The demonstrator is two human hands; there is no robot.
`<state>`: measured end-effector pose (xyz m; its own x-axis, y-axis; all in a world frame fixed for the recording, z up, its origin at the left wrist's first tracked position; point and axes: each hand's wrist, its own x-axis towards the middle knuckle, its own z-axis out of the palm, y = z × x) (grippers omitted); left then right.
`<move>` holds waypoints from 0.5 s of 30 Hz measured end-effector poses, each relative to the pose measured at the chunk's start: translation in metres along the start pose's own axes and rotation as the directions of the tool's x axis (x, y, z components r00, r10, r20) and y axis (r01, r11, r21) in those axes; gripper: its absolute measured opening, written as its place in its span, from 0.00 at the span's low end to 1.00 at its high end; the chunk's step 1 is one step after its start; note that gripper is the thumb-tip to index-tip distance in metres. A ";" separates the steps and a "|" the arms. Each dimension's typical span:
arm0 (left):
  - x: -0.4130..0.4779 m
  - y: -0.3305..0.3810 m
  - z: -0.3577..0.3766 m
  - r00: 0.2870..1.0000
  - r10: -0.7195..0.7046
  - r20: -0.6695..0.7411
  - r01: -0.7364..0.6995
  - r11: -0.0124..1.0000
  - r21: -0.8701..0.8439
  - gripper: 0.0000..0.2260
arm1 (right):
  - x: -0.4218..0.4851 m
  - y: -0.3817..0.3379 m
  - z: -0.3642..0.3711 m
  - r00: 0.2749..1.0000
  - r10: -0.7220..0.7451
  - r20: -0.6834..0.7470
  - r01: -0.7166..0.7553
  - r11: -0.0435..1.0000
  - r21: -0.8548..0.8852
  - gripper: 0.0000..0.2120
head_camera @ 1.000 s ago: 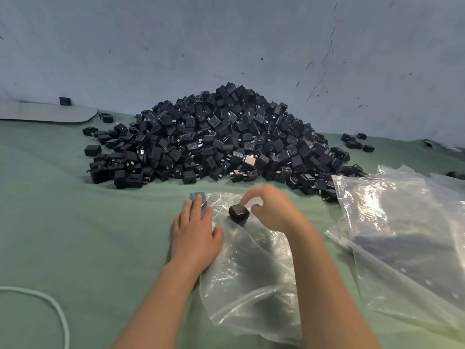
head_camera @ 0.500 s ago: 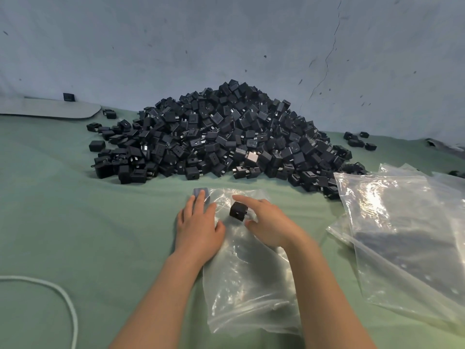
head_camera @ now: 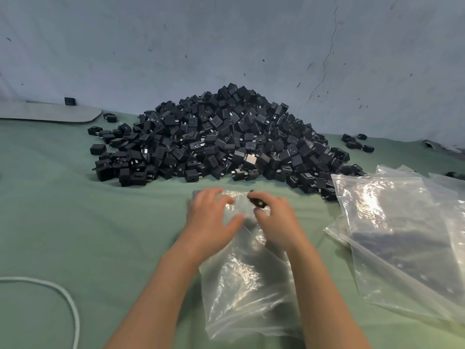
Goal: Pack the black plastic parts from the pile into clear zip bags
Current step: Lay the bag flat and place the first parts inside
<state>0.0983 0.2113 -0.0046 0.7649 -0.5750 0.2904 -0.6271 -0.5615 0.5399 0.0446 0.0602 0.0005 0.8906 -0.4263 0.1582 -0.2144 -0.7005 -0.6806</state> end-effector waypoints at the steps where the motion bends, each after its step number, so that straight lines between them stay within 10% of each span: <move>1: -0.005 0.011 -0.009 0.989 0.082 0.124 -0.072 0.994 -0.080 0.25 | -0.002 -0.004 -0.008 0.998 0.002 -0.062 0.003 0.996 0.084 0.19; 4: -0.029 0.039 -0.018 0.809 0.214 0.548 -0.209 0.975 -0.073 0.37 | -0.019 -0.020 -0.034 0.995 0.016 -0.098 0.032 0.880 0.474 0.17; 9: -0.053 0.044 0.001 0.756 0.119 0.644 -0.223 0.971 0.082 0.22 | -0.061 -0.032 -0.062 0.974 -0.204 0.102 -0.004 0.433 0.901 0.15; 15: -0.044 0.040 -0.011 0.831 0.149 0.537 -0.031 0.975 -0.222 0.09 | -0.112 -0.027 -0.059 0.917 -0.345 0.203 0.011 0.528 0.849 0.13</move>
<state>0.0410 0.2207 0.0125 0.4630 -0.8804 -0.1026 -0.6019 -0.3972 0.6928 -0.0734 0.0933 0.0434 0.9715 -0.0333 0.2345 0.2368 0.1109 -0.9652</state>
